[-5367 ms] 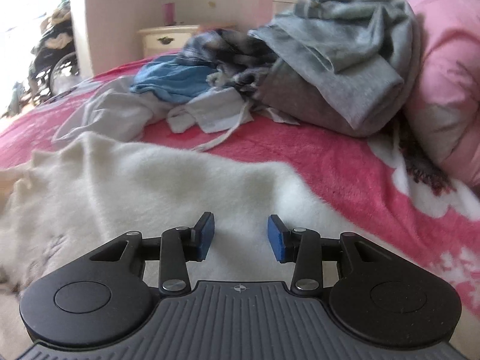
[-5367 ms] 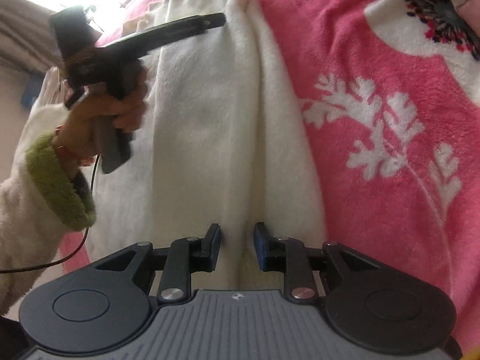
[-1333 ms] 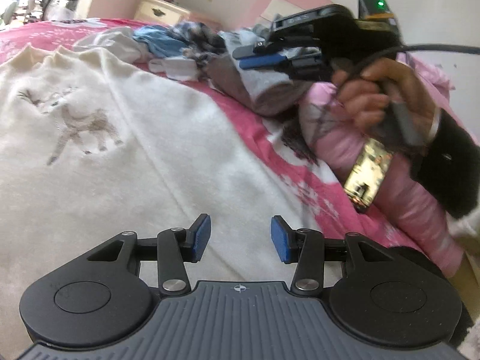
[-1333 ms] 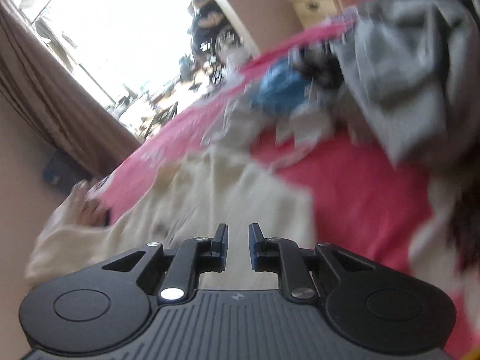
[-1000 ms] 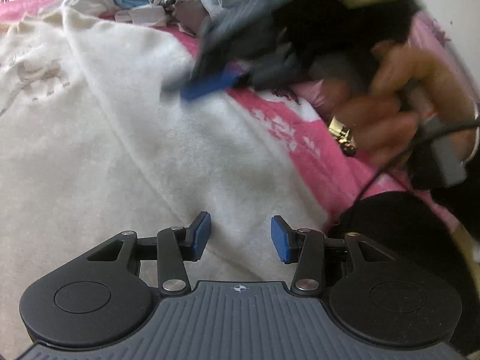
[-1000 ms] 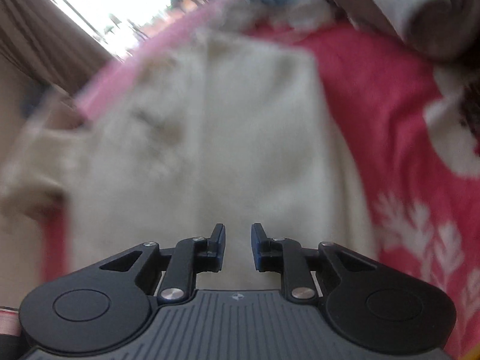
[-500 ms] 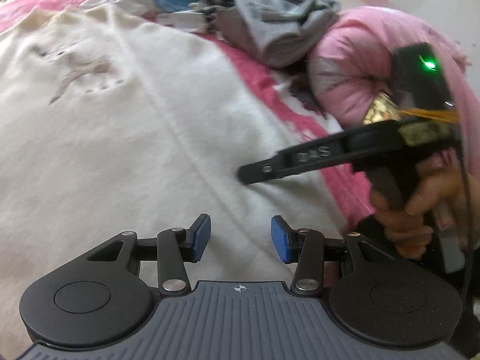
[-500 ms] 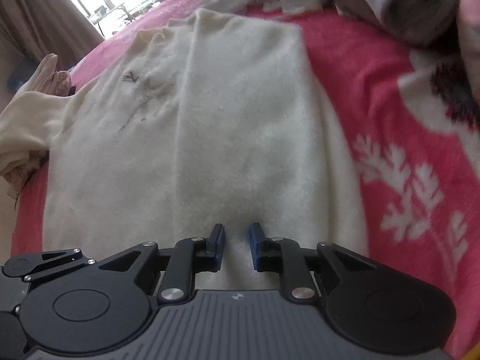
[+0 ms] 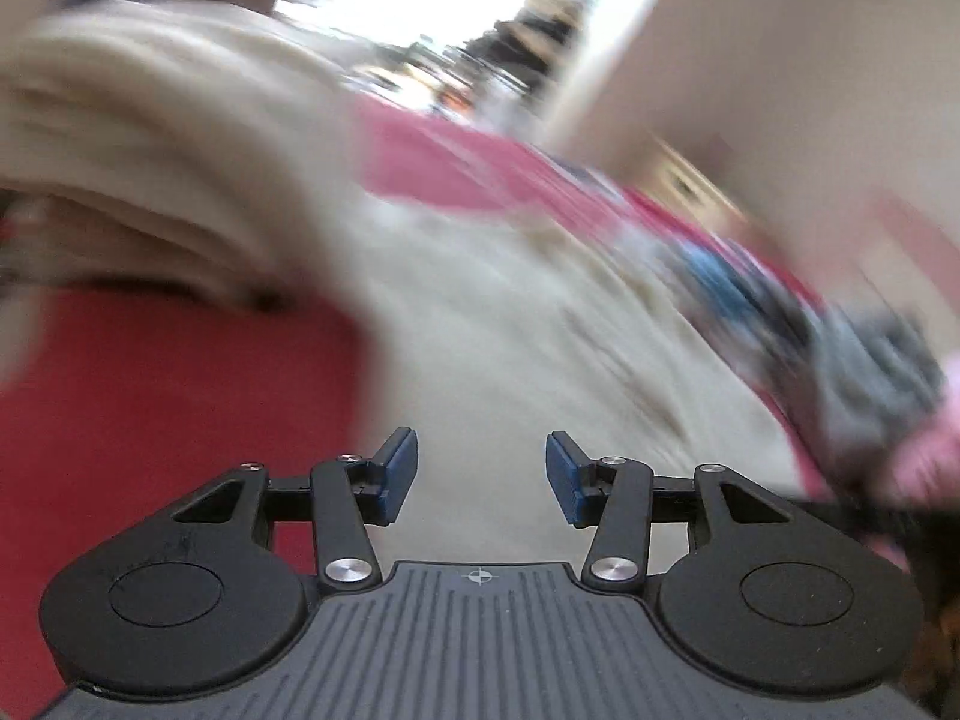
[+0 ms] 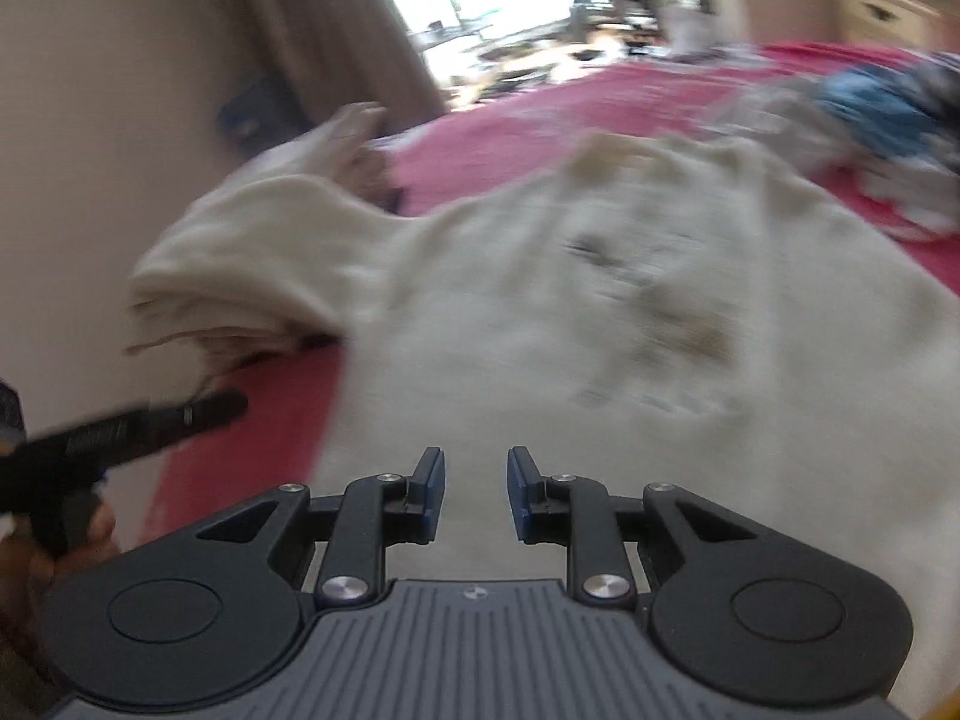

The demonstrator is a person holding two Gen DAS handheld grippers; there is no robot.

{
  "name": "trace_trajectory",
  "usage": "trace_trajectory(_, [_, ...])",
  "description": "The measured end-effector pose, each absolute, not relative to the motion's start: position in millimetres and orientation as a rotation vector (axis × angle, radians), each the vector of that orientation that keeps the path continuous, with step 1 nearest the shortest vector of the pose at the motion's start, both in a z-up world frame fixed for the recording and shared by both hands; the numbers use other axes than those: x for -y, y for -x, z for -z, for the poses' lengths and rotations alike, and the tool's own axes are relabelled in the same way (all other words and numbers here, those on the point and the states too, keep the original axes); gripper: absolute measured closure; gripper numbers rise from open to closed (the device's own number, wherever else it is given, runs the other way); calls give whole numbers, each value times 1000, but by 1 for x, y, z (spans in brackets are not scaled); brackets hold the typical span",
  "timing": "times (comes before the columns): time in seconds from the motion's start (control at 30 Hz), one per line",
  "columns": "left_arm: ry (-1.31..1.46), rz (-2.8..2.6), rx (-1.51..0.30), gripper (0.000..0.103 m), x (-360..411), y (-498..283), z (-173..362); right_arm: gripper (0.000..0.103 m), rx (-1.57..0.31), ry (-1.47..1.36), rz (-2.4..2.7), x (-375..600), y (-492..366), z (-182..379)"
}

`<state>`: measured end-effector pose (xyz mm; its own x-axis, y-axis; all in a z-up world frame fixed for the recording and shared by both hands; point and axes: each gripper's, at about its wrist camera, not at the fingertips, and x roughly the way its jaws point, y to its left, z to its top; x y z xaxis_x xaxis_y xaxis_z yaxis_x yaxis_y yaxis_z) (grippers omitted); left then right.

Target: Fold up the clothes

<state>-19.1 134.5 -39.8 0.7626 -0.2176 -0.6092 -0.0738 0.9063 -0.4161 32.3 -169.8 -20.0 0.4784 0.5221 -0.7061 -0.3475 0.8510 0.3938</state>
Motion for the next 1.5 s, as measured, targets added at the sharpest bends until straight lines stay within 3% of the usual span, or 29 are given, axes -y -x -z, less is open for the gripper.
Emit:
trace_trajectory(0.1, [475, -101, -596, 52, -187, 22, 22, 78, -908, -177, -620, 130, -46, 12])
trace_trajectory(0.3, [558, -310, -393, 36, -271, 19, -12, 78, -905, -189, -750, 62, -72, 5])
trace_trajectory(0.63, [978, -362, -410, 35, -351, -17, -10, 75, -941, -173, -781, 16, -76, 10])
trace_trajectory(0.87, [1073, -433, -386, 36, -367, -30, 7, 75, -975, -179, -752, 19, -75, 19])
trace_trajectory(0.97, [1081, -438, -378, 45, -373, -36, 10, 75, -976, -178, -748, 21, -72, 20])
trace_trajectory(1.07, [1034, -437, -389, 69, -374, -41, 7, 75, -976, -184, -740, 24, -71, 20])
trace_trajectory(1.1, [1006, -435, -391, 85, -372, -41, 4, 75, -976, -187, -737, 25, -71, 19])
trace_trajectory(1.13, [974, -435, -390, 92, -369, -41, 0, 75, -975, -189, -731, 27, -70, 19])
trace_trajectory(1.33, [709, -358, -255, 97, -324, -24, -53, 75, -960, -199, -673, 52, -64, 13])
trace_trajectory(1.5, [525, -32, -172, 97, -237, -15, -107, 73, -924, -209, -576, 95, -54, 3])
